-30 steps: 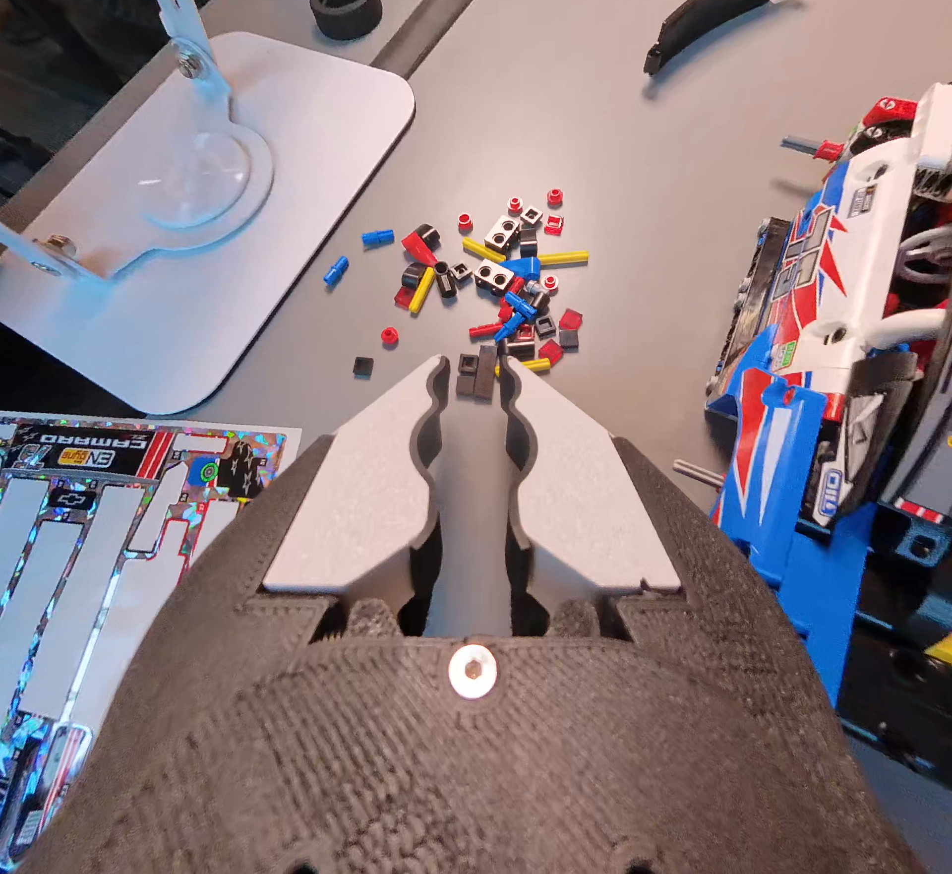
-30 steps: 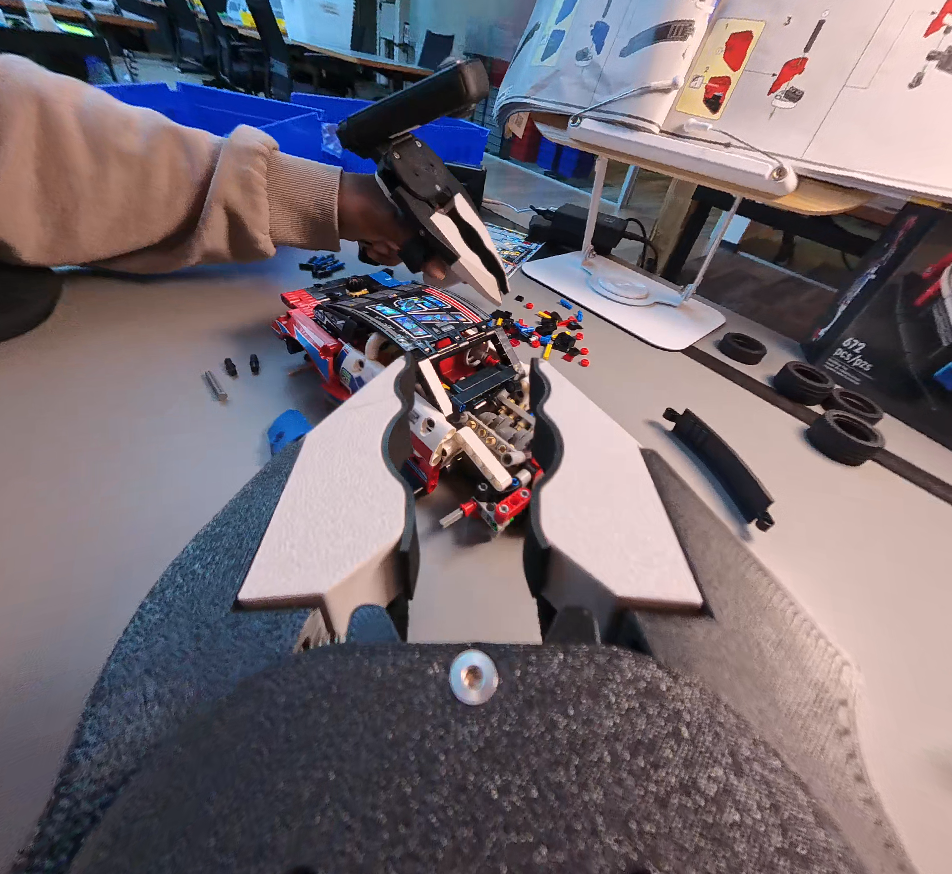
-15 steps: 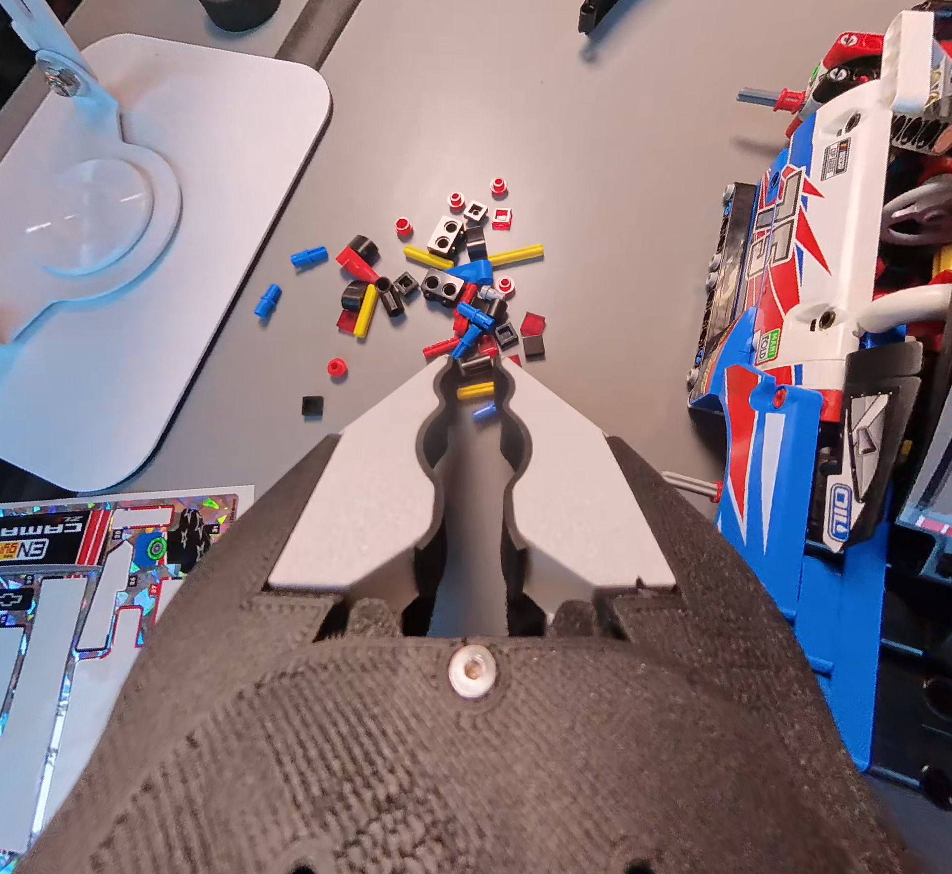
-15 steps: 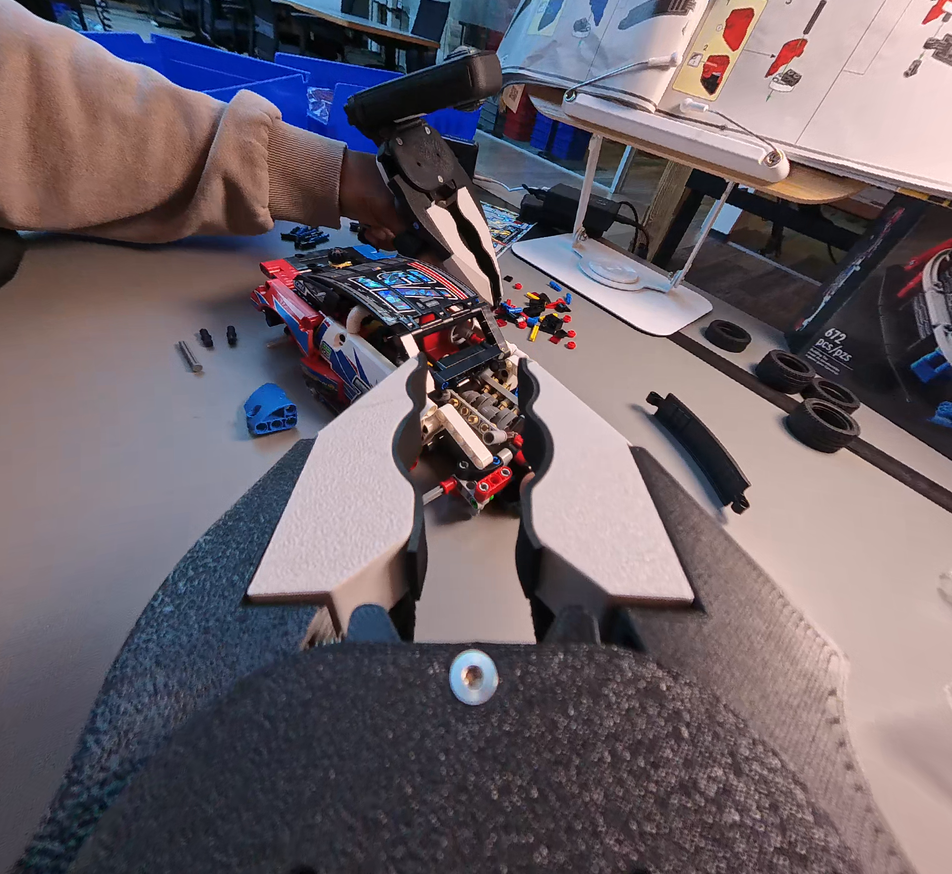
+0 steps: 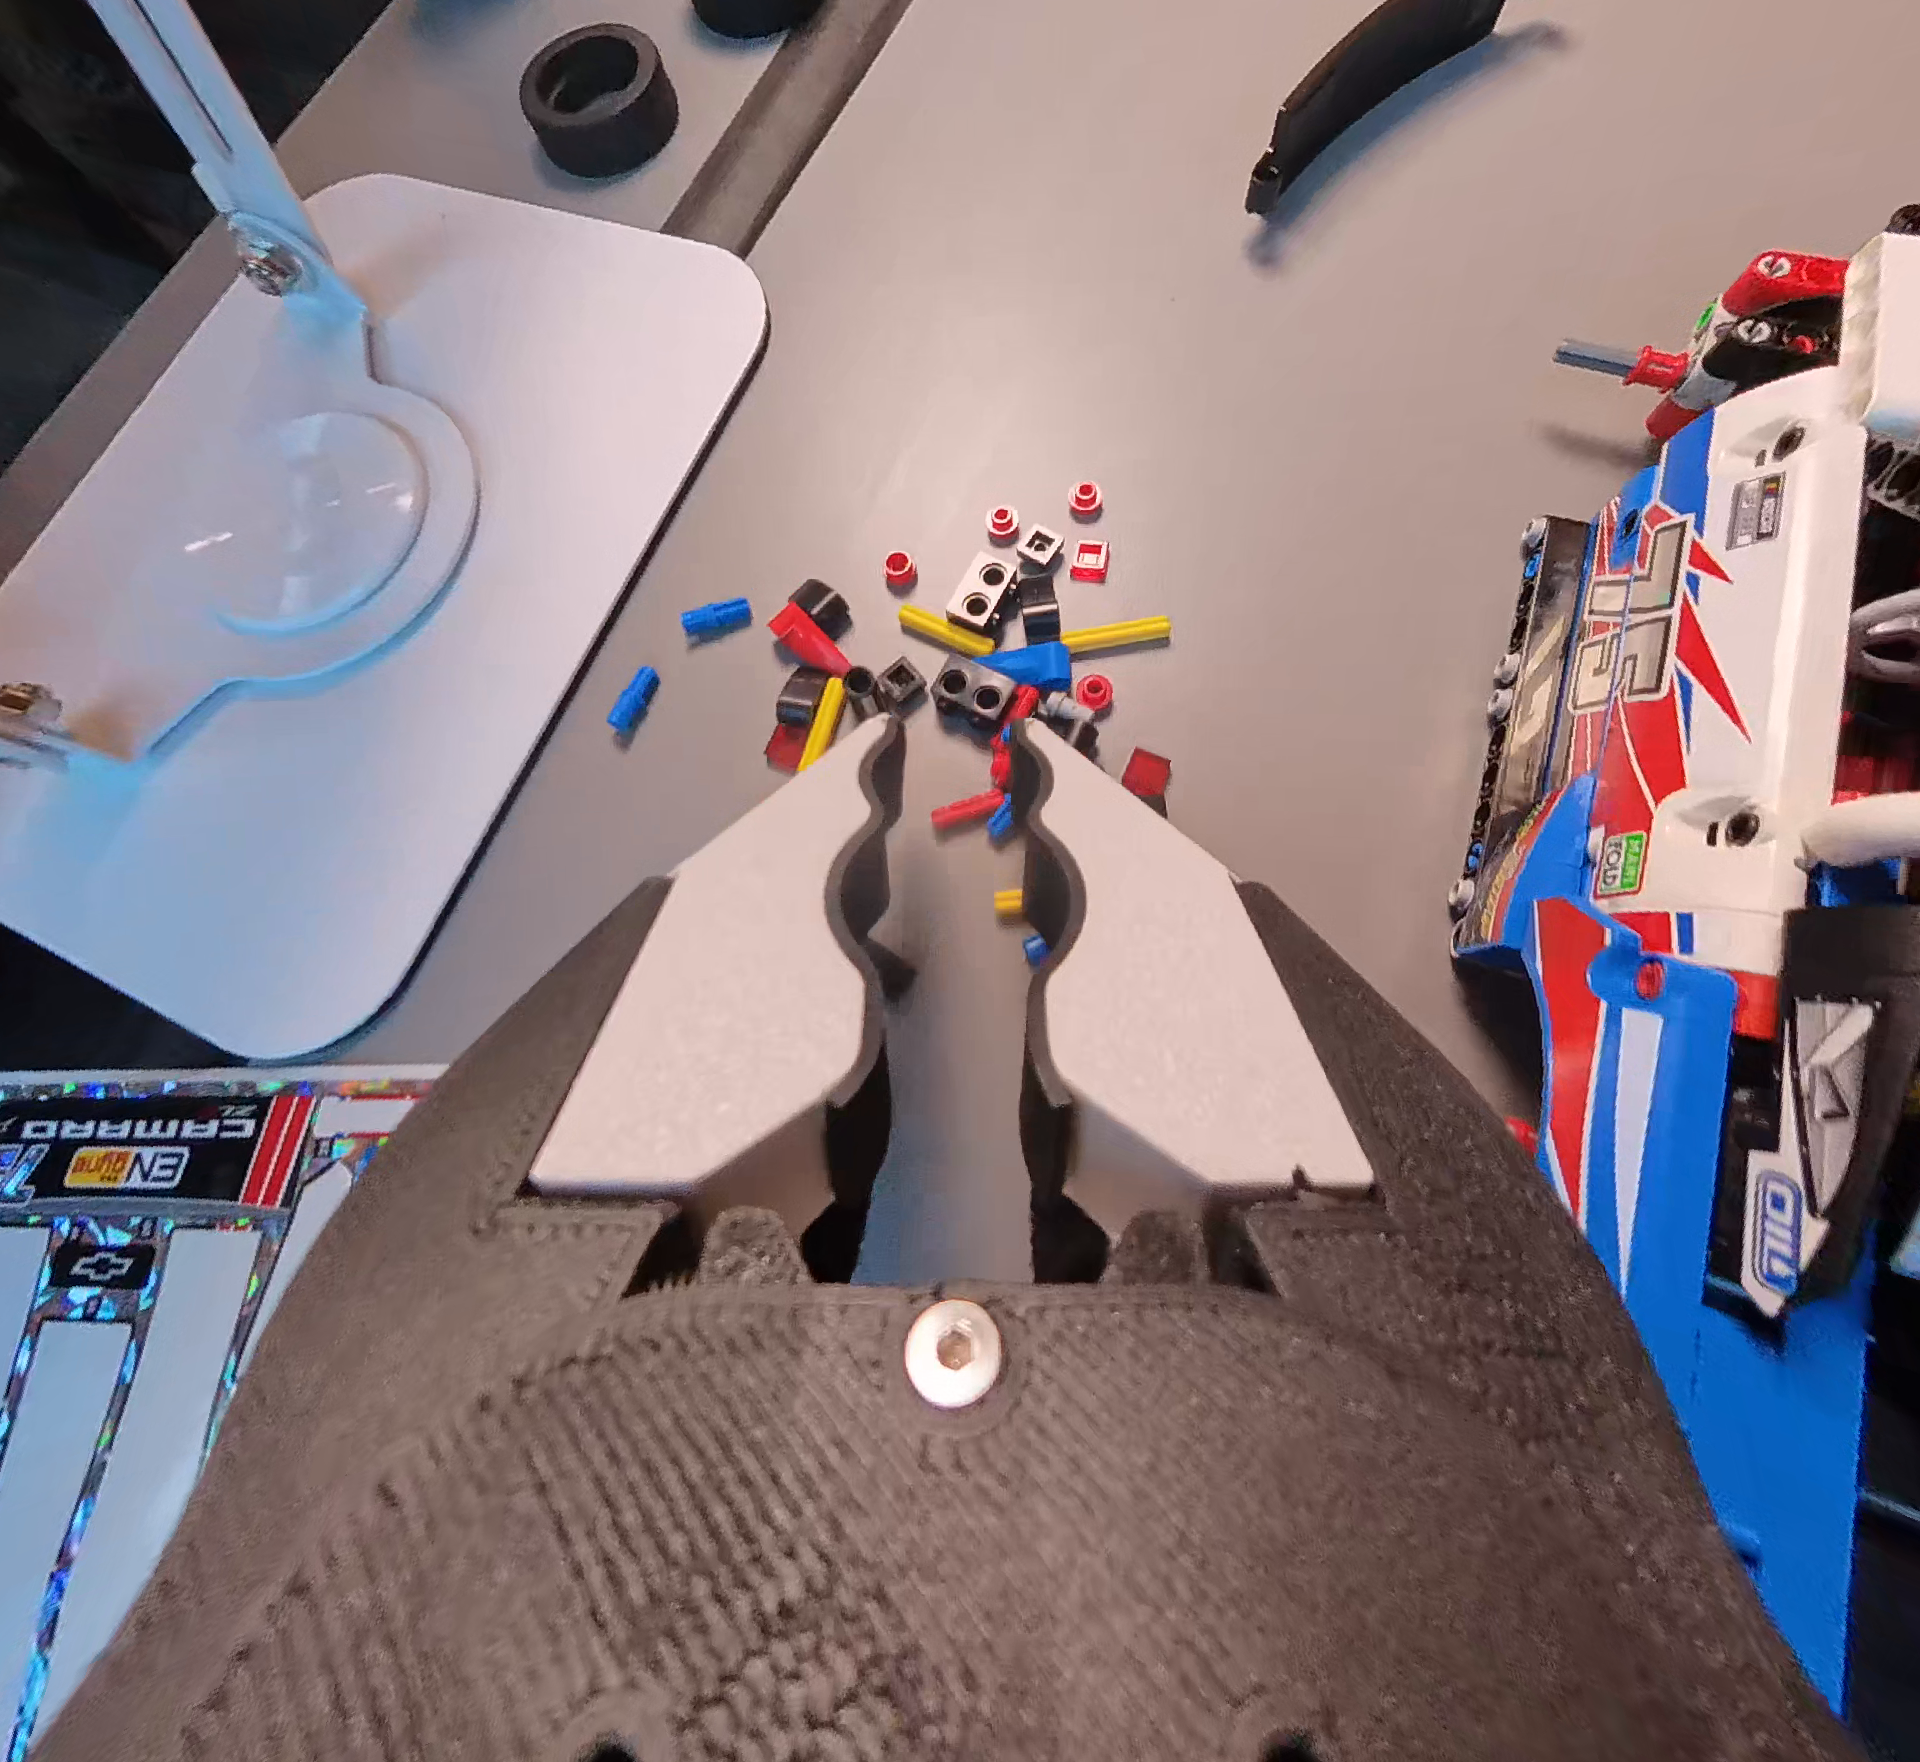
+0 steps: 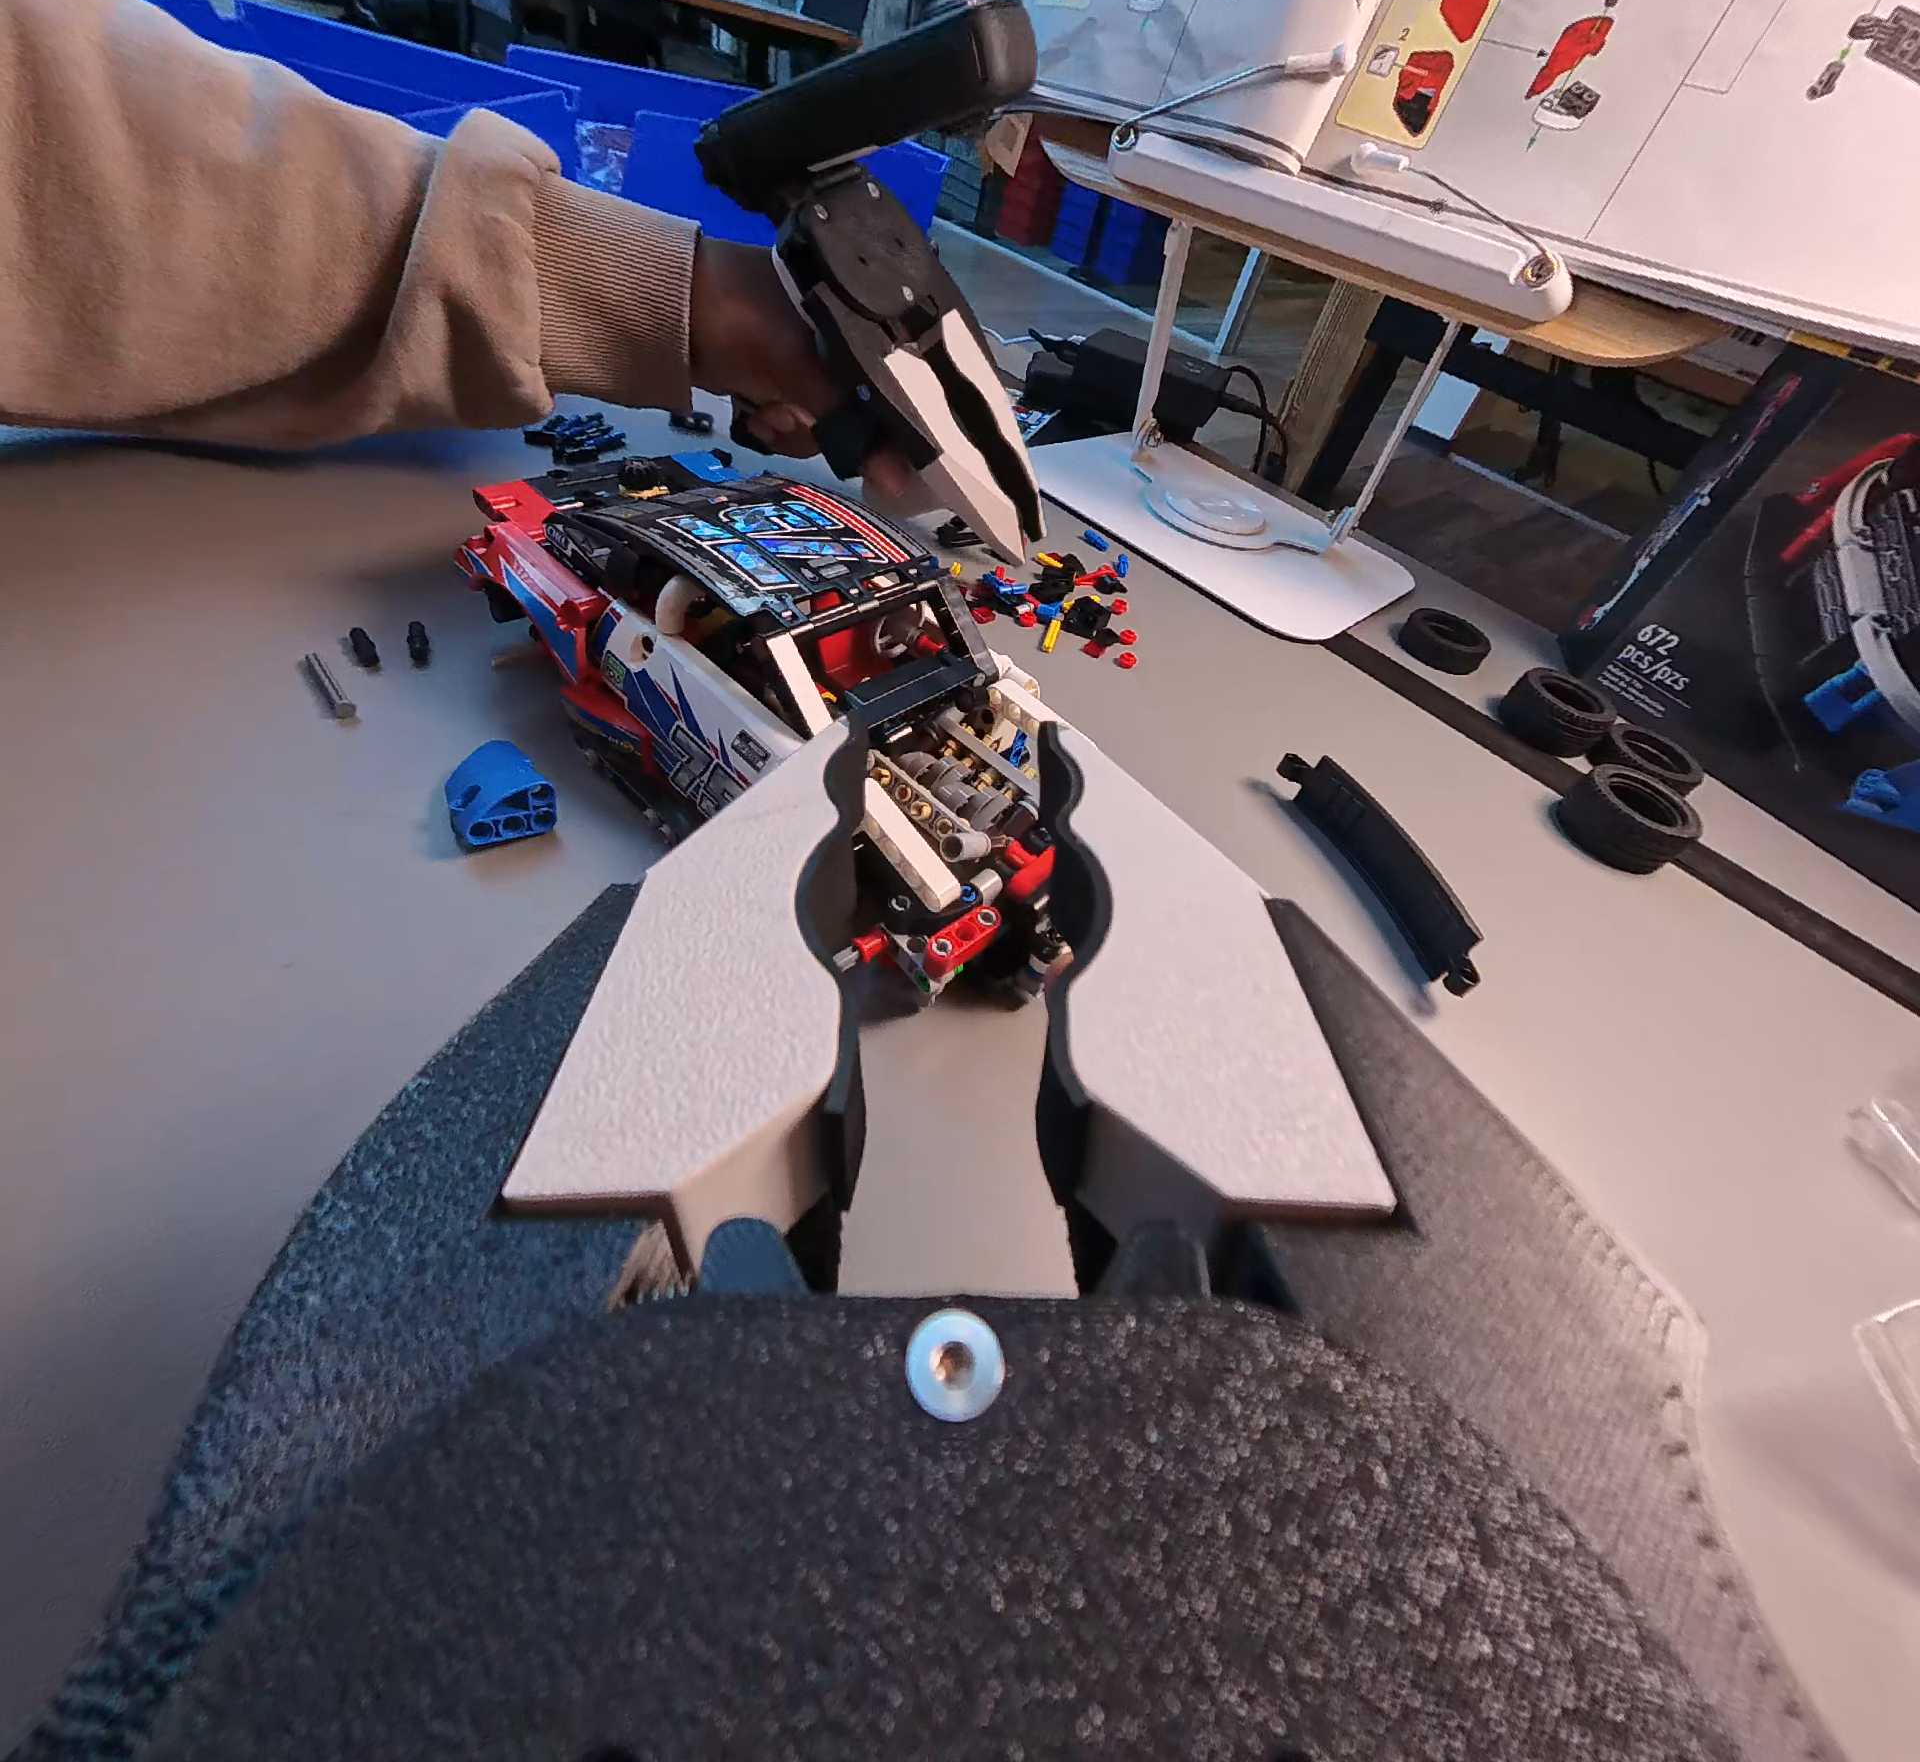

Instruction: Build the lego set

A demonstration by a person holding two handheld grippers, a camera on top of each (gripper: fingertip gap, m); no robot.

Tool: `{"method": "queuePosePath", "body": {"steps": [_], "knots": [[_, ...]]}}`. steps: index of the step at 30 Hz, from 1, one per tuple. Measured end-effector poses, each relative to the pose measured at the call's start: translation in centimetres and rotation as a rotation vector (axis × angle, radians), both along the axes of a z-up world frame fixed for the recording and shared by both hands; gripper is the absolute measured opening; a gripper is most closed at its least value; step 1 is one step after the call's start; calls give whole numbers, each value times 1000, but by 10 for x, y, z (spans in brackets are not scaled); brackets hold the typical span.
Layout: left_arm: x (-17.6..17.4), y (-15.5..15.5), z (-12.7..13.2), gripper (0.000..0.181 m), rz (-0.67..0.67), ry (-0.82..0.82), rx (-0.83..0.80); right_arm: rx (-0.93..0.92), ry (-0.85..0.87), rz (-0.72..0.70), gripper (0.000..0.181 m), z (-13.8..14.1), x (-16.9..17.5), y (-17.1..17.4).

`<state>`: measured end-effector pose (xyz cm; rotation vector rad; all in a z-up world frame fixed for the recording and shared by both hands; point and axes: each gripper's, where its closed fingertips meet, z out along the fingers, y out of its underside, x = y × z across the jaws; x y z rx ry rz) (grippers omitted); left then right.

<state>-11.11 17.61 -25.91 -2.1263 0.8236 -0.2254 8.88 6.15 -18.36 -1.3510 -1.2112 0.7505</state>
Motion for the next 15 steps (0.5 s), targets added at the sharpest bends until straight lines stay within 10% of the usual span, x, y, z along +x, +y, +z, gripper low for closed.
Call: {"method": "queuePosePath", "body": {"steps": [1, 15], "knots": [[2, 4, -2, 16, 1, -1, -11, 1, 0, -3, 30, 0, 1, 1], [11, 8, -13, 17, -55, -1, -121, -5, -1, -6, 28, -1, 4, 4]]}}
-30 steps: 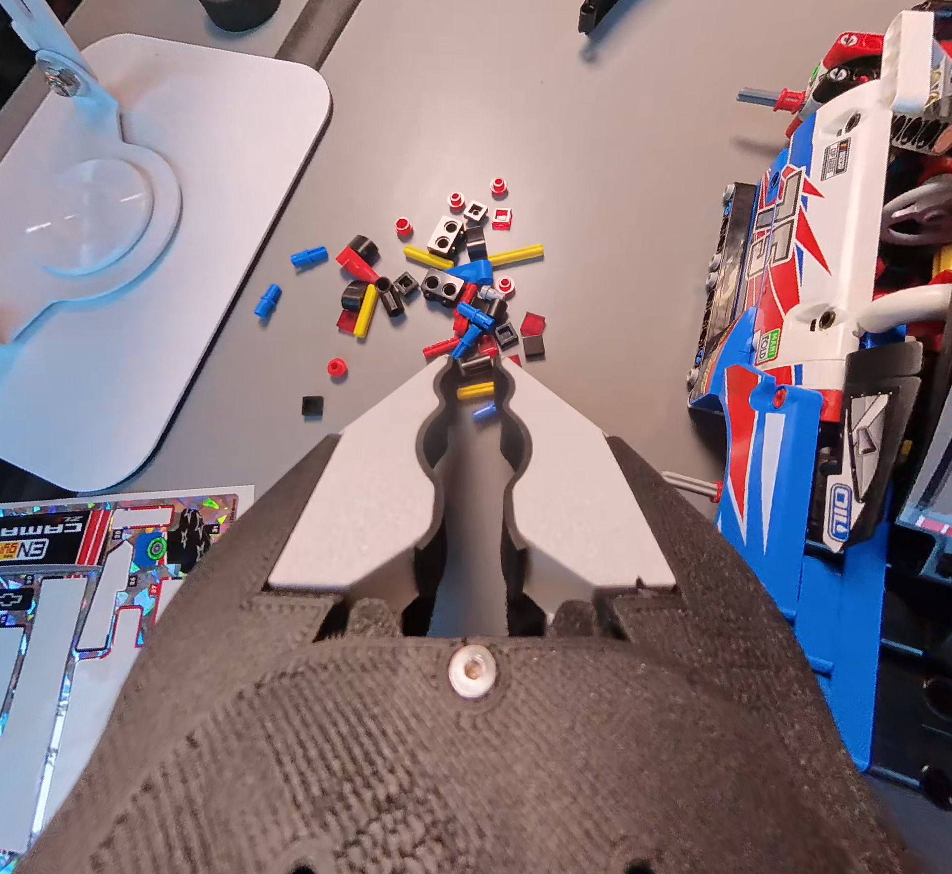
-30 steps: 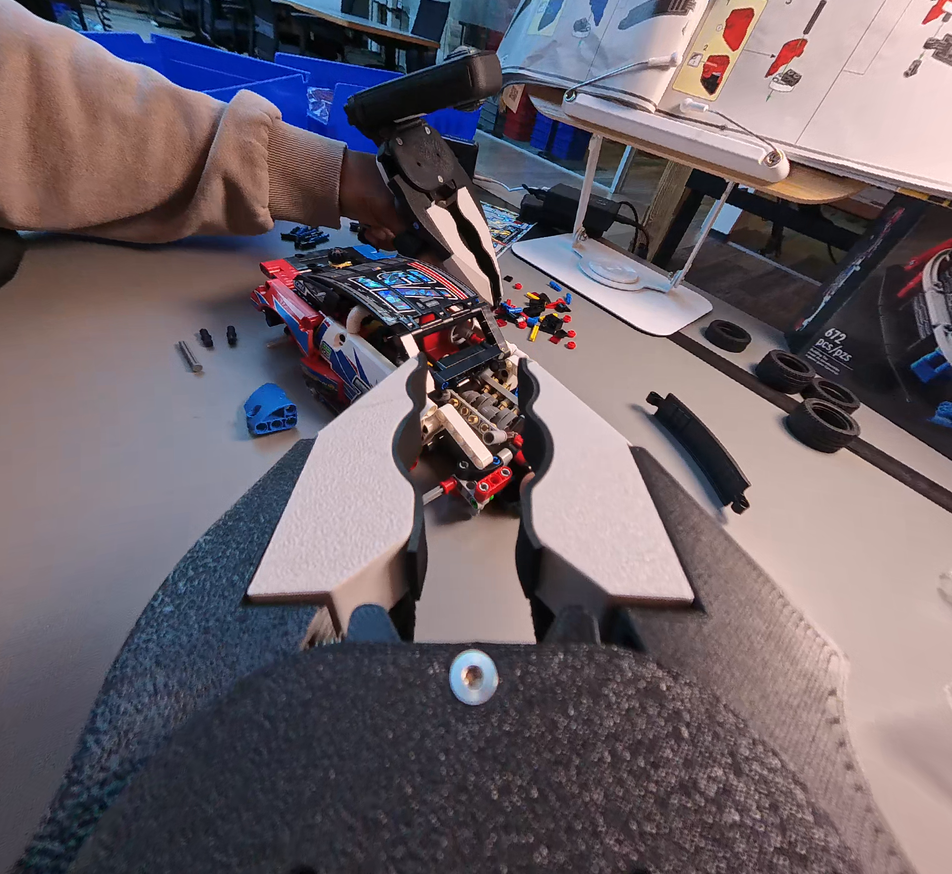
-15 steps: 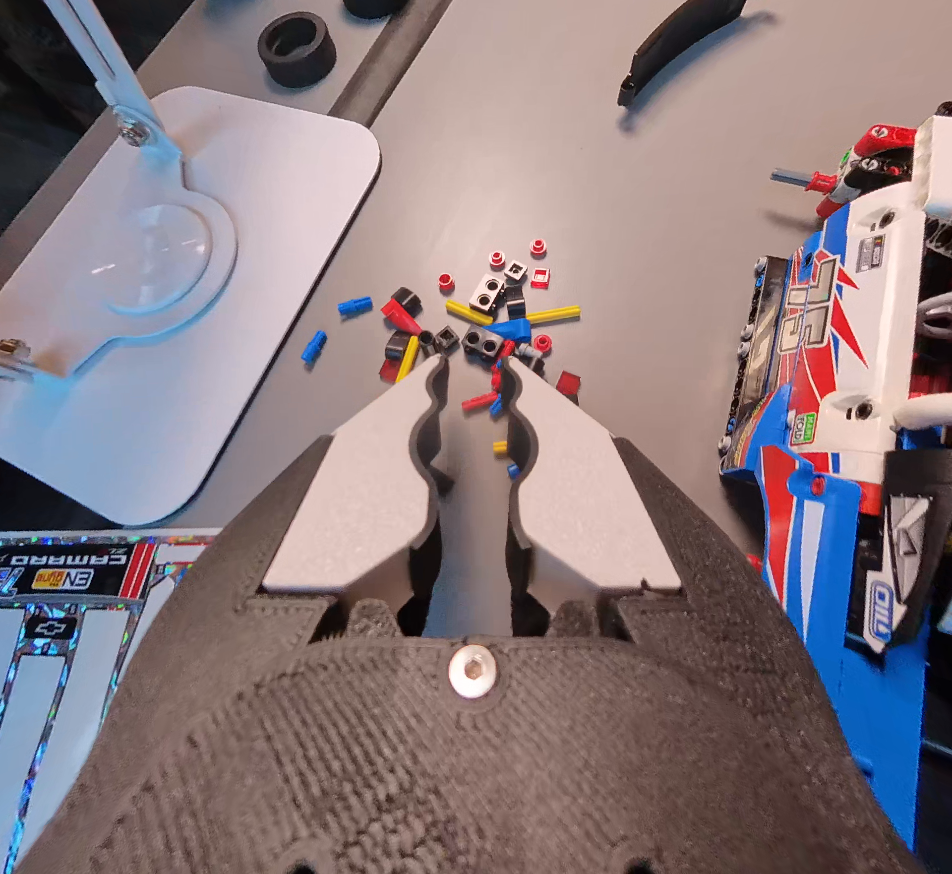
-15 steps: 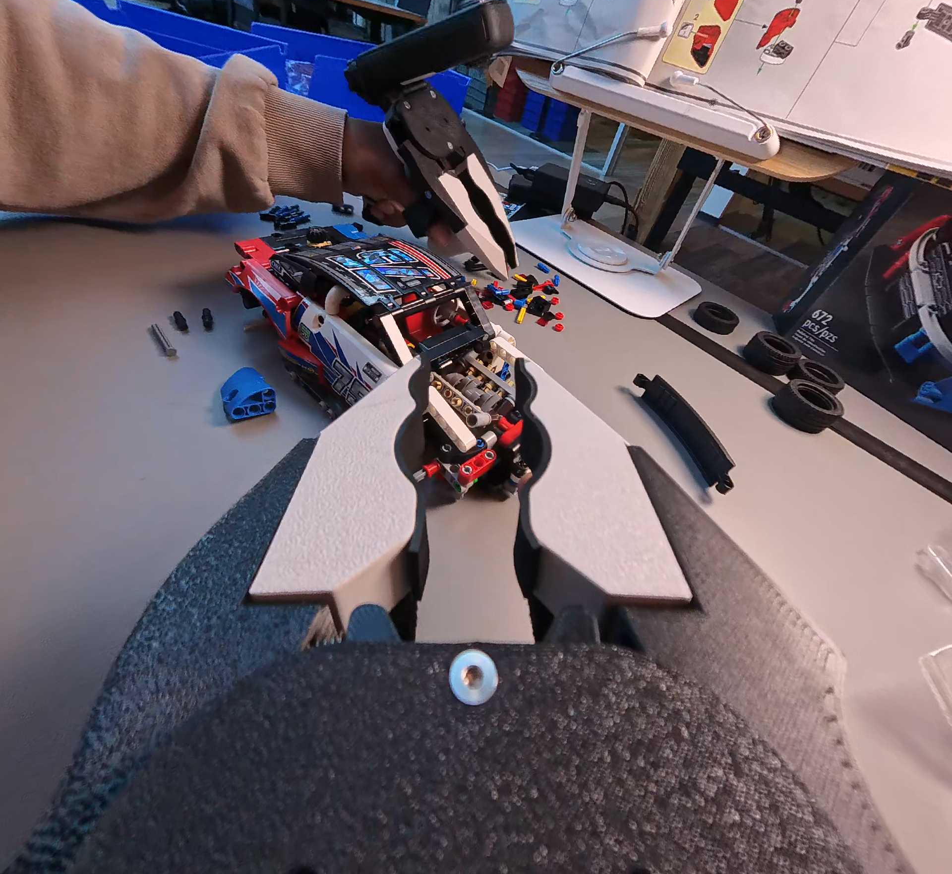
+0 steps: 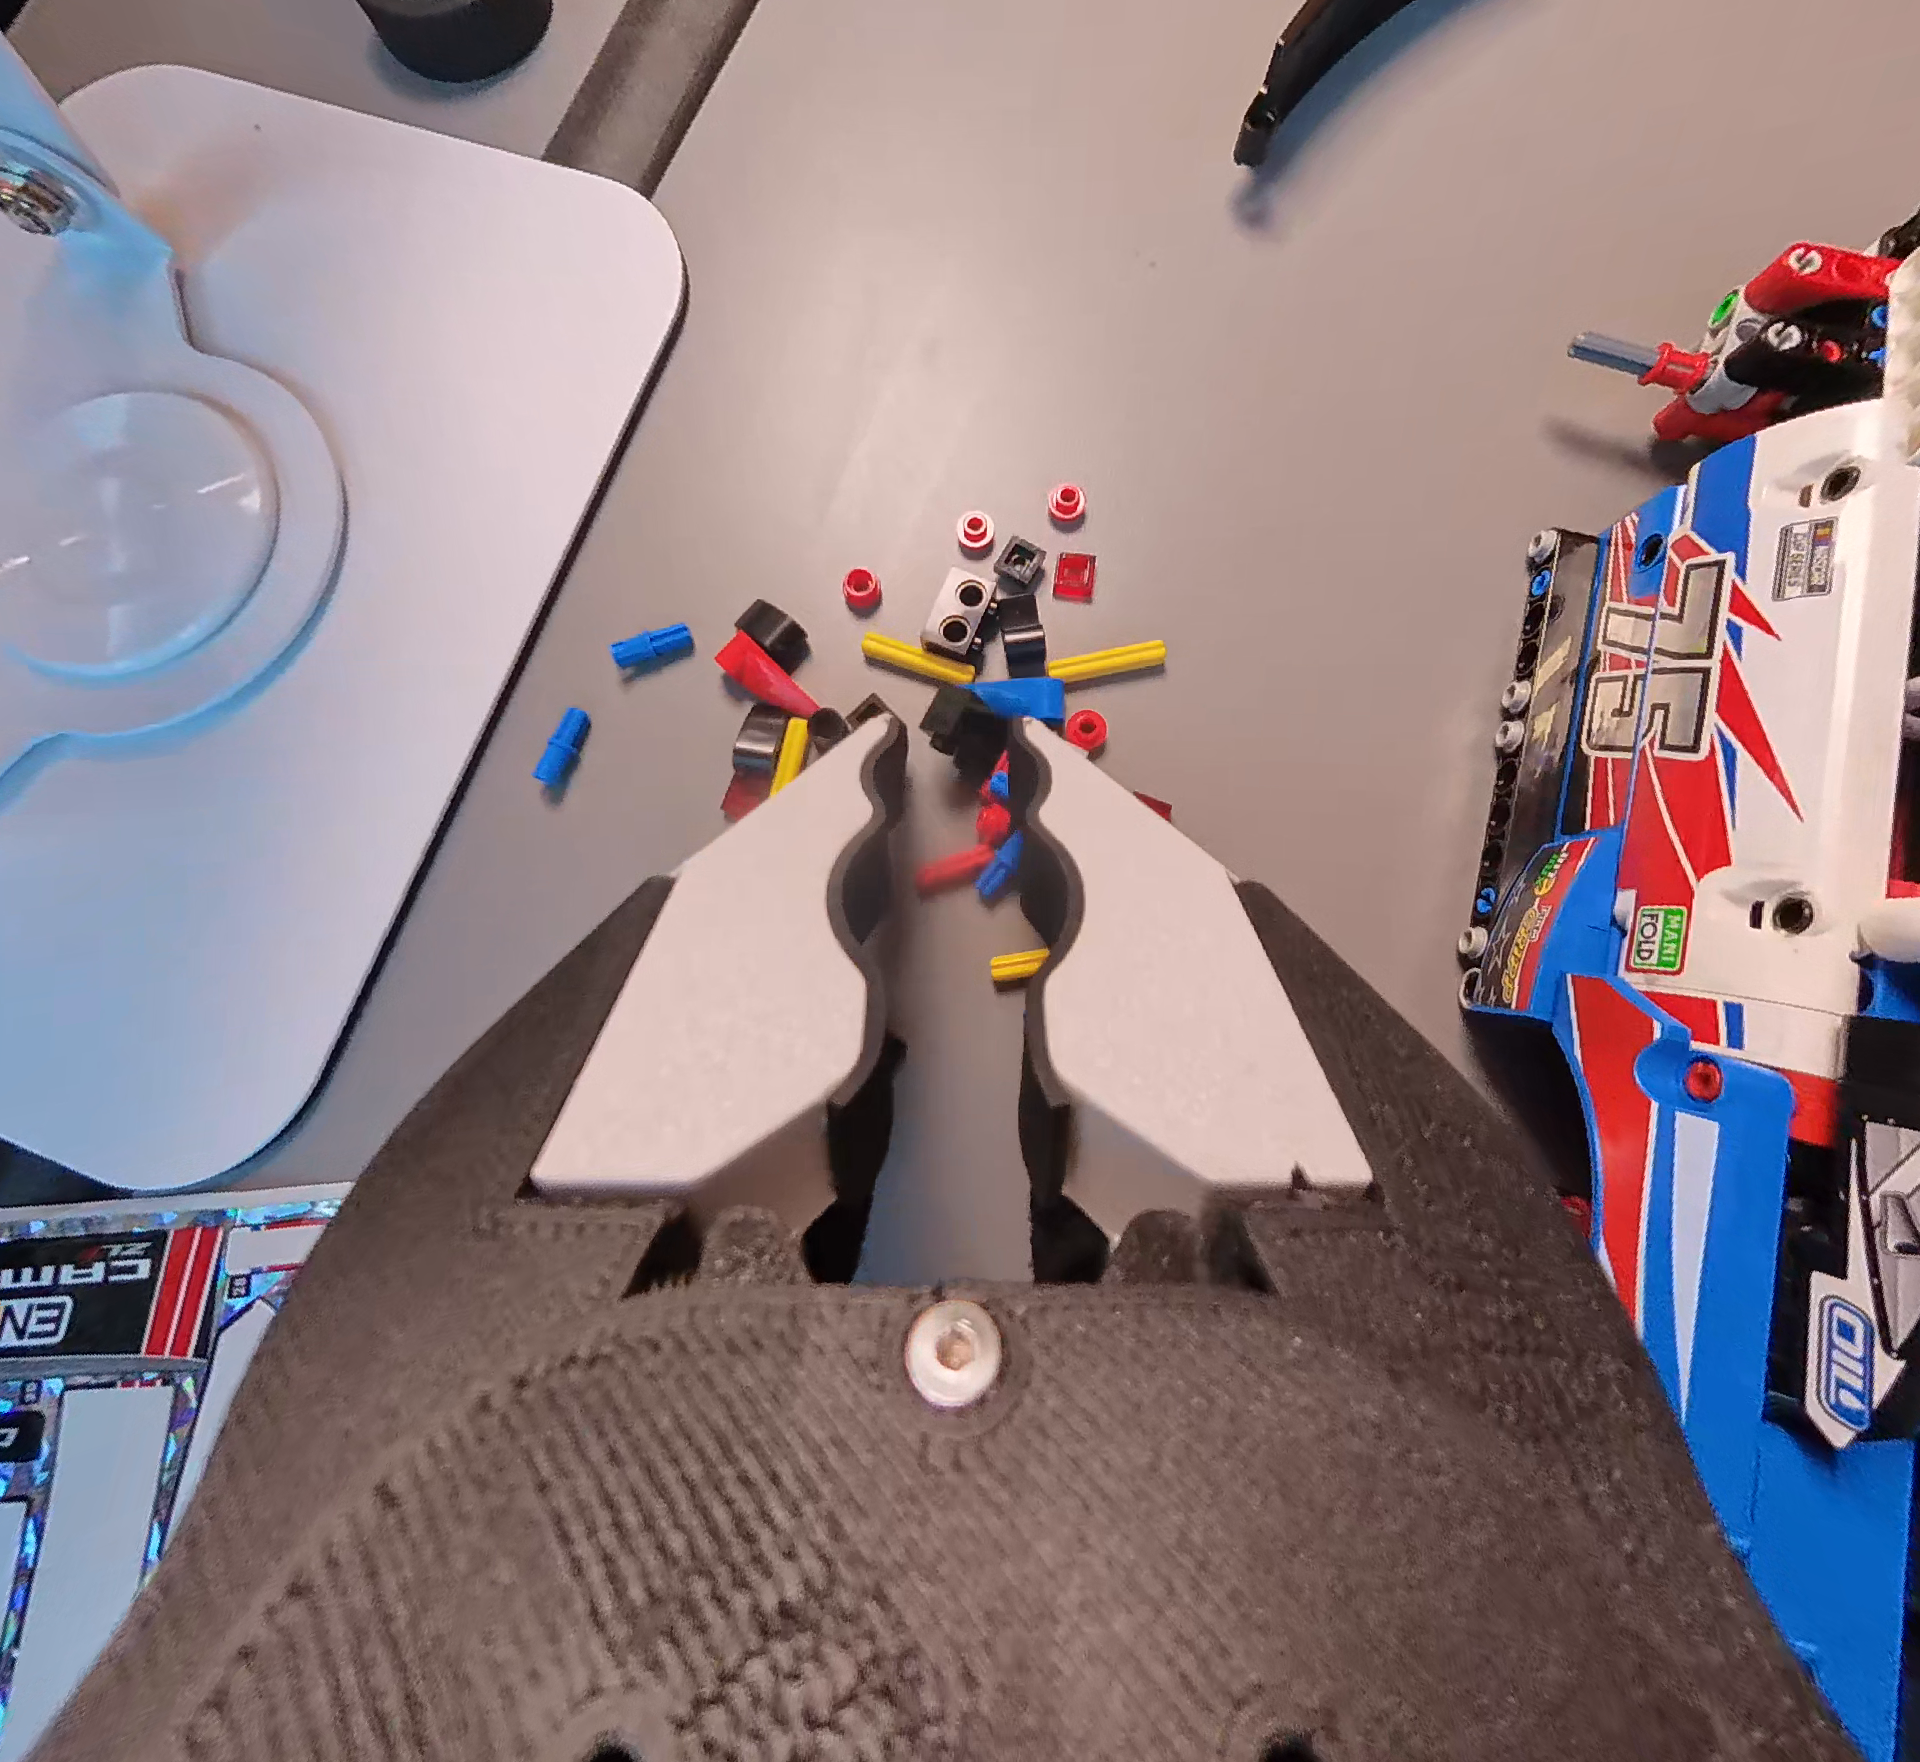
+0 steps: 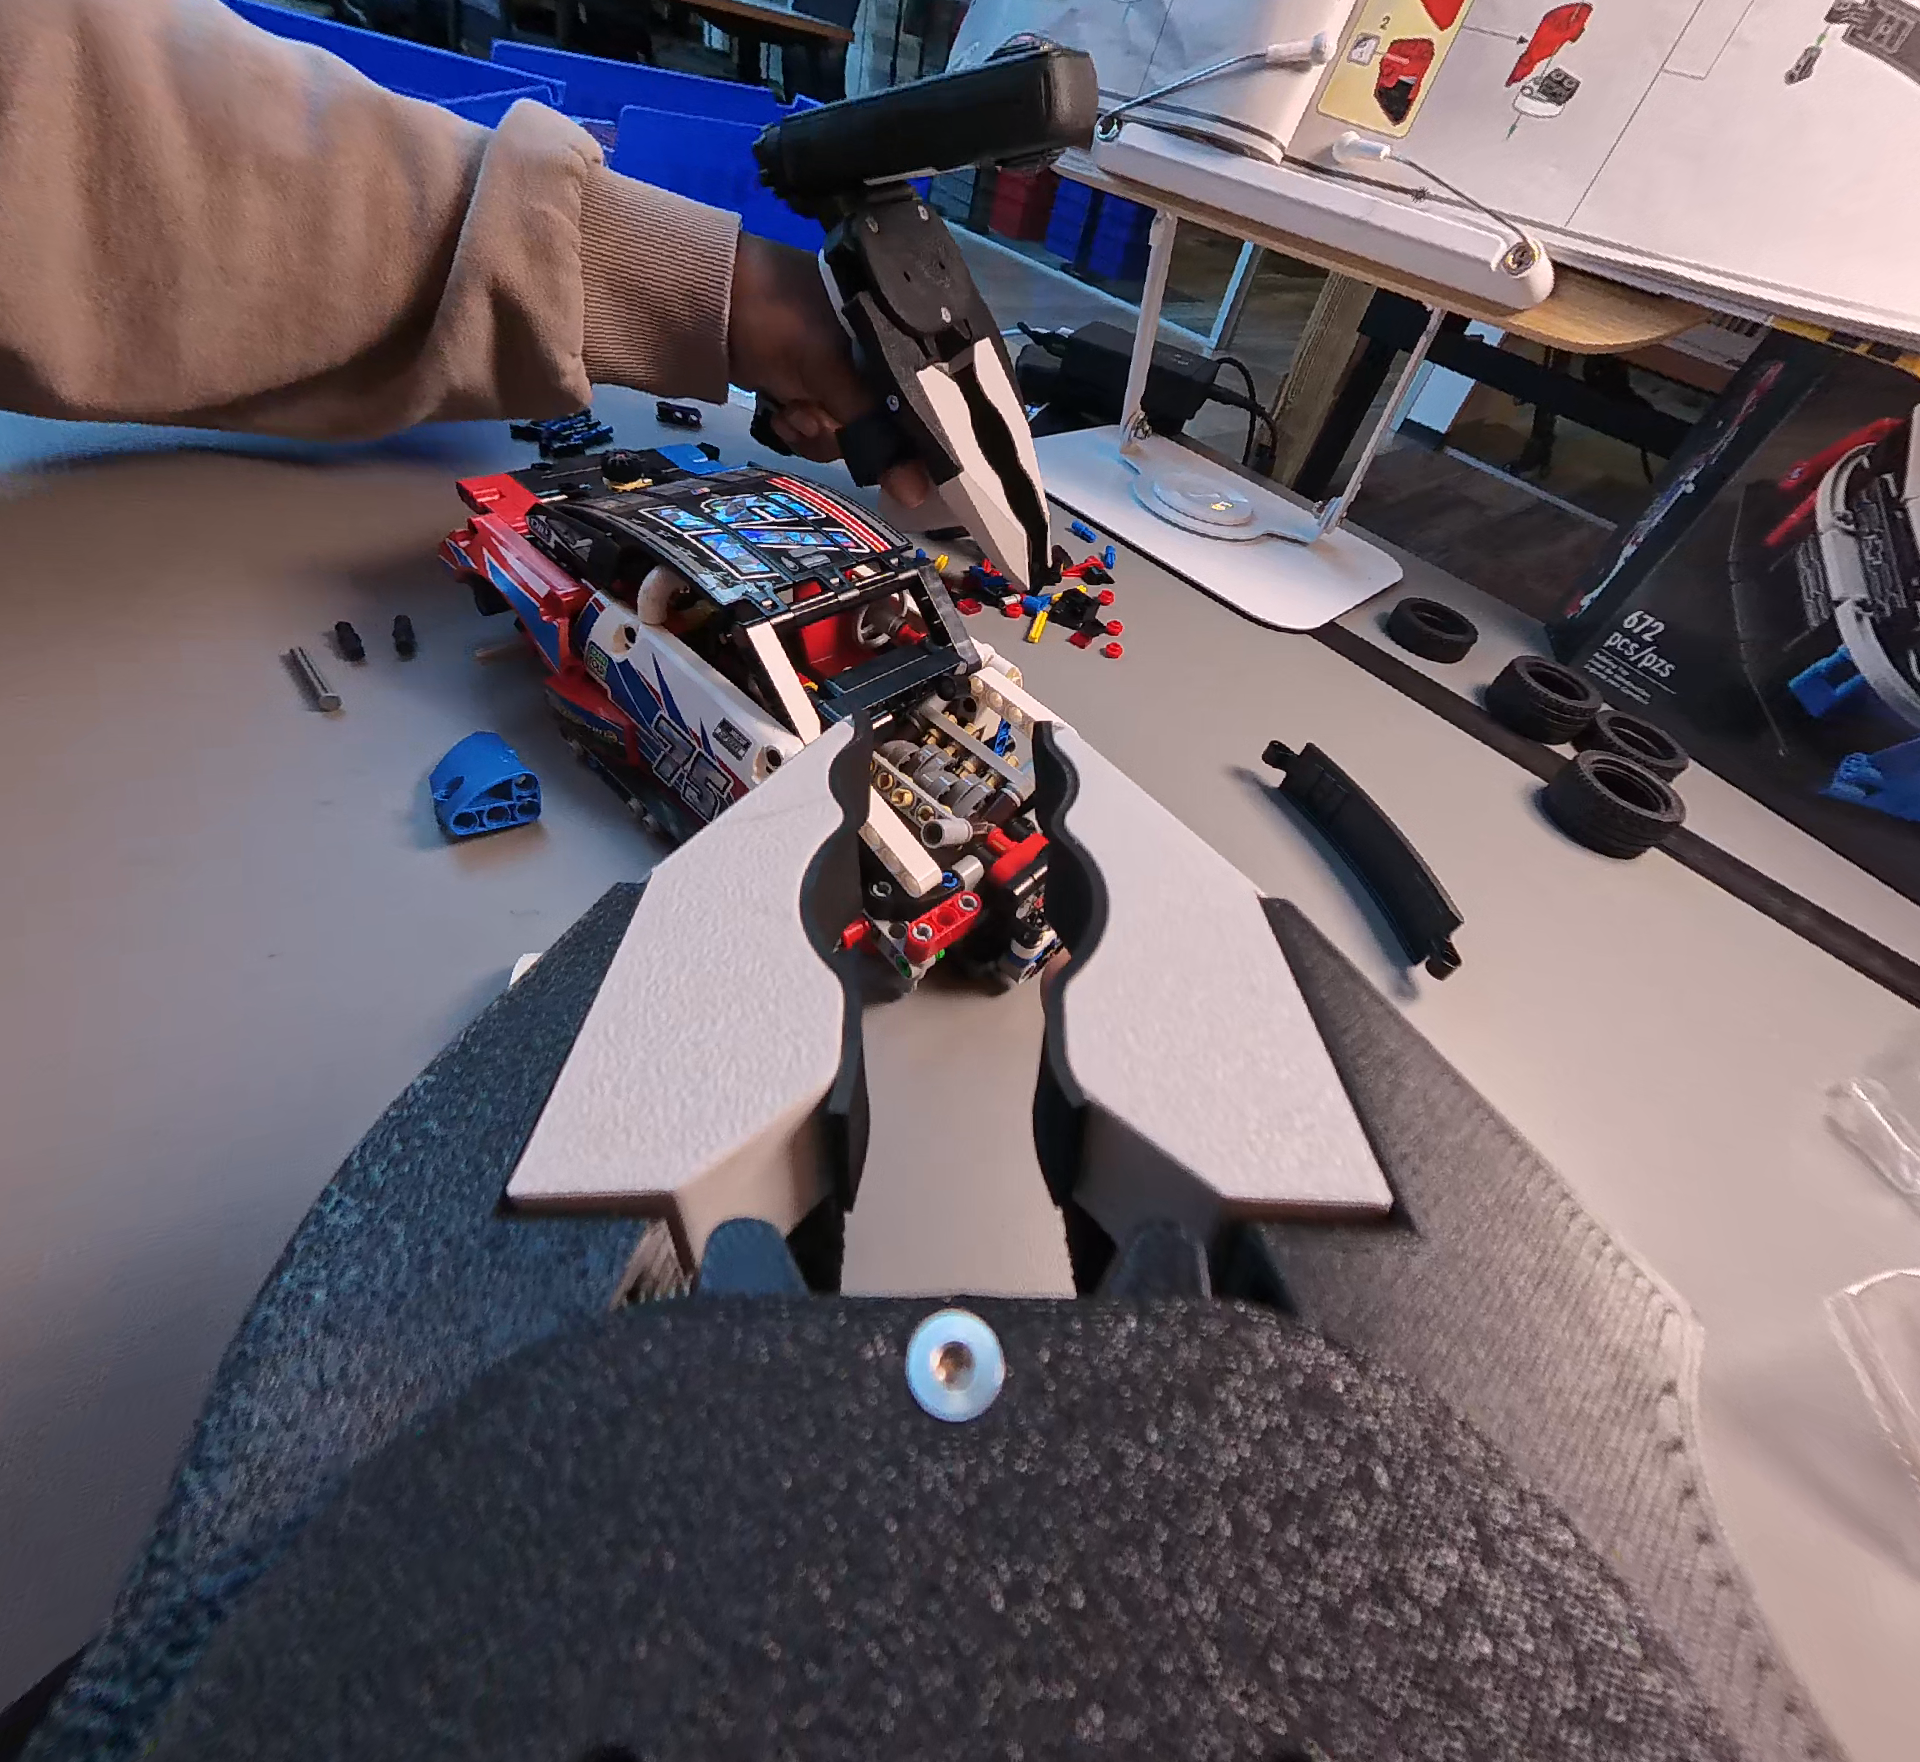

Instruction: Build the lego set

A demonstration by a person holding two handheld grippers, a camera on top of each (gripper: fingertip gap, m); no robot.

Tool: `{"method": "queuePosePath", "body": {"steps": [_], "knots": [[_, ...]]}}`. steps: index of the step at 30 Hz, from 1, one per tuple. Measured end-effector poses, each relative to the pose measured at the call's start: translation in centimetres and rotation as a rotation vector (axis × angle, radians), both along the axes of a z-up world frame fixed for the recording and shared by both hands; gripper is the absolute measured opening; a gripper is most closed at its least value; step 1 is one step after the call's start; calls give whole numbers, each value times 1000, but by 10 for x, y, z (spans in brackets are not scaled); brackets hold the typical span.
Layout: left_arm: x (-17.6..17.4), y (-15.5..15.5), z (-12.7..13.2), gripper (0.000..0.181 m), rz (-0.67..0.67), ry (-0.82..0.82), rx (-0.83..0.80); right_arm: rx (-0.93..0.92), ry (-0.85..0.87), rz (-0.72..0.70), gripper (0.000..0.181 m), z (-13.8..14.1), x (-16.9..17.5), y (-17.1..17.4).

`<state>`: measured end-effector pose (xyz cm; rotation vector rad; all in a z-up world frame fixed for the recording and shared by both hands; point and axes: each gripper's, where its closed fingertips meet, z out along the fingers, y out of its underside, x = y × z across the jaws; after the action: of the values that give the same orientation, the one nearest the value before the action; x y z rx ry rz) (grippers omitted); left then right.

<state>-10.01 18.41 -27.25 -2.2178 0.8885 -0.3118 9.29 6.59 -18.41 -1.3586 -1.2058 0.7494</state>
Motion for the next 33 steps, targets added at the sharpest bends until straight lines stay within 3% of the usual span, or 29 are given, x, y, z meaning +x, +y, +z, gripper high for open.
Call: {"method": "queuePosePath", "body": {"steps": [8, 13, 16, 21, 24, 27, 30, 33], "knots": [[-2, 2, 3, 14, 6, 15, 31, 7, 6, -10, 27, 2, 3, 3], [-4, -9, 37, 14, 29, -44, 143, 17, 9, -14, 27, 4, 4, 3], [4, -37, 71, 14, 9, -105, 204, 28, -8, -7, 27, 2, 3, 1], [45, -126, 116, 14, -89, -263, 207, 49, -46, 31, 27, -5, -2, -8], [78, -188, 104, 14, -154, -335, 91, 82, -71, 76, 26, -9, -7, -19], [107, -239, 68, 14, -188, -348, -49, 98, -91, 137, 26, -12, -14, -34], [119, -269, 26, 14, -196, -271, -143, 114, -115, 179, 25, -18, -19, -45], [129, -279, 7, 14, -212, -221, -166, 126, -135, 187, 24, -24, -23, -49]]}}
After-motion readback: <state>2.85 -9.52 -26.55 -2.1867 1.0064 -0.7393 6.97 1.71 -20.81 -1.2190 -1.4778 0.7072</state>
